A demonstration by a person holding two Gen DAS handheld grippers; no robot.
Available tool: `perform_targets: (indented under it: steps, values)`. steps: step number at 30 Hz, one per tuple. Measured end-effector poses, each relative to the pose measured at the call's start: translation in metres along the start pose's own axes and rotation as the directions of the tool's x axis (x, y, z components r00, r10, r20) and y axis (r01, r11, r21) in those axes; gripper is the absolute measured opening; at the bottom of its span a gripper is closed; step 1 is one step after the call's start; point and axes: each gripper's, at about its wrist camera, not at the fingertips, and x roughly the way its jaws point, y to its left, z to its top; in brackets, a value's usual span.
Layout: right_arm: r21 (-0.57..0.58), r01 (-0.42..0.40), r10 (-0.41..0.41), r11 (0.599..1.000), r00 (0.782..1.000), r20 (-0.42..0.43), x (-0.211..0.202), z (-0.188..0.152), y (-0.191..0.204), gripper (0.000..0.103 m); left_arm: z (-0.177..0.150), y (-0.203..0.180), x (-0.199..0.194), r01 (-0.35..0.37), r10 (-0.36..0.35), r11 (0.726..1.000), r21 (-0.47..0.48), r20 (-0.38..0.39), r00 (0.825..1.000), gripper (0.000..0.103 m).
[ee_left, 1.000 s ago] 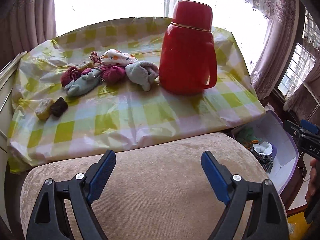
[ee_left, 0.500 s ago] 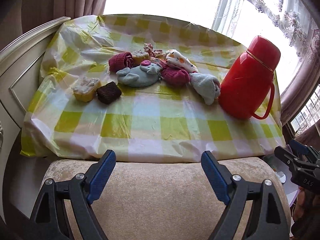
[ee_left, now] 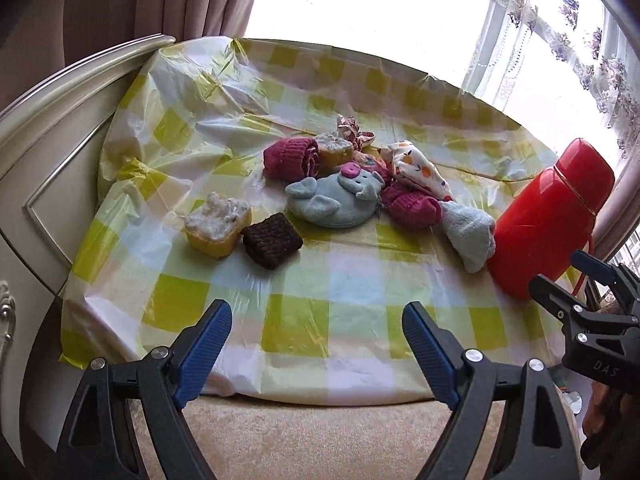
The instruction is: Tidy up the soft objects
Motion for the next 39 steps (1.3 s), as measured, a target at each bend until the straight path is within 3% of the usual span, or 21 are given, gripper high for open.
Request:
perform_targets:
  steps: [5, 10, 12, 17, 21, 23, 25, 26, 27, 29, 32, 35, 39]
  values:
    - [0.053, -0.017, 0.015, 0.998, 1.0, 0.027, 0.027, 0.056, 0.006, 0.093, 0.077, 0.014, 0.029, 0.019, -0.017, 0.999, -0.051, 0.037, 0.999, 0.088]
    - [0.132, -0.008, 0.005, 0.991, 1.0, 0.023, 0.067, 0.099, 0.002, 0.093, 0.161, 0.005, 0.082, 0.097, -0.096, 0.994, -0.046, 0.021, 0.995, 0.088]
    - [0.155, -0.003, 0.003, 0.988, 1.0, 0.003, 0.09, 0.11, -0.002, 0.093, 0.189, -0.003, 0.115, 0.112, -0.112, 0.993, -0.039, -0.01, 0.994, 0.088]
    - [0.2, 0.022, -0.009, 0.98, 0.998, -0.063, 0.149, 0.124, -0.014, 0.093, 0.233, -0.023, 0.217, 0.133, -0.14, 0.99, -0.05, -0.179, 0.974, 0.088]
    - [0.207, 0.041, -0.018, 0.977, 0.993, -0.116, 0.19, 0.123, -0.019, 0.093, 0.244, -0.039, 0.273, 0.115, -0.121, 0.993, -0.039, -0.275, 0.954, 0.086]
    - [0.215, 0.027, 0.002, 0.976, 0.991, -0.134, 0.205, 0.119, -0.021, 0.093, 0.245, -0.047, 0.292, 0.081, -0.074, 0.997, 0.01, -0.316, 0.946, 0.061]
    - [0.211, 0.013, 0.018, 0.977, 0.99, -0.141, 0.215, 0.116, -0.021, 0.084, 0.243, -0.049, 0.307, 0.06, -0.036, 0.997, 0.053, -0.365, 0.93, 0.042]
    - [0.205, -0.011, 0.041, 0.979, 0.989, -0.143, 0.219, 0.115, -0.02, 0.071, 0.242, -0.047, 0.31, 0.063, -0.033, 0.996, 0.067, -0.376, 0.926, 0.042]
    - [0.199, -0.025, 0.056, 0.98, 0.987, -0.15, 0.223, 0.113, -0.018, 0.065, 0.24, -0.043, 0.311, 0.057, -0.023, 0.995, 0.077, -0.383, 0.924, 0.041]
    - [0.209, -0.062, 0.094, 0.976, 0.985, -0.145, 0.225, 0.109, -0.019, 0.055, 0.237, -0.031, 0.307, 0.038, -0.007, 0.997, 0.071, -0.387, 0.922, 0.026]
    - [0.203, -0.119, 0.149, 0.972, 0.979, -0.138, 0.22, 0.105, -0.014, 0.04, 0.223, -0.017, 0.293, 0.041, -0.016, 0.998, 0.054, -0.4, 0.916, 0.023]
    - [0.173, -0.171, 0.196, 0.97, 0.971, -0.139, 0.208, 0.098, -0.002, 0.023, 0.201, -0.001, 0.277, 0.094, -0.103, 0.995, -0.041, -0.425, 0.9, 0.021]
    - [0.144, -0.205, 0.226, 0.968, 0.962, -0.151, 0.188, 0.078, 0.015, 0.019, 0.164, -0.007, 0.247, 0.14, -0.135, 0.99, -0.02, -0.425, 0.895, 0.021]
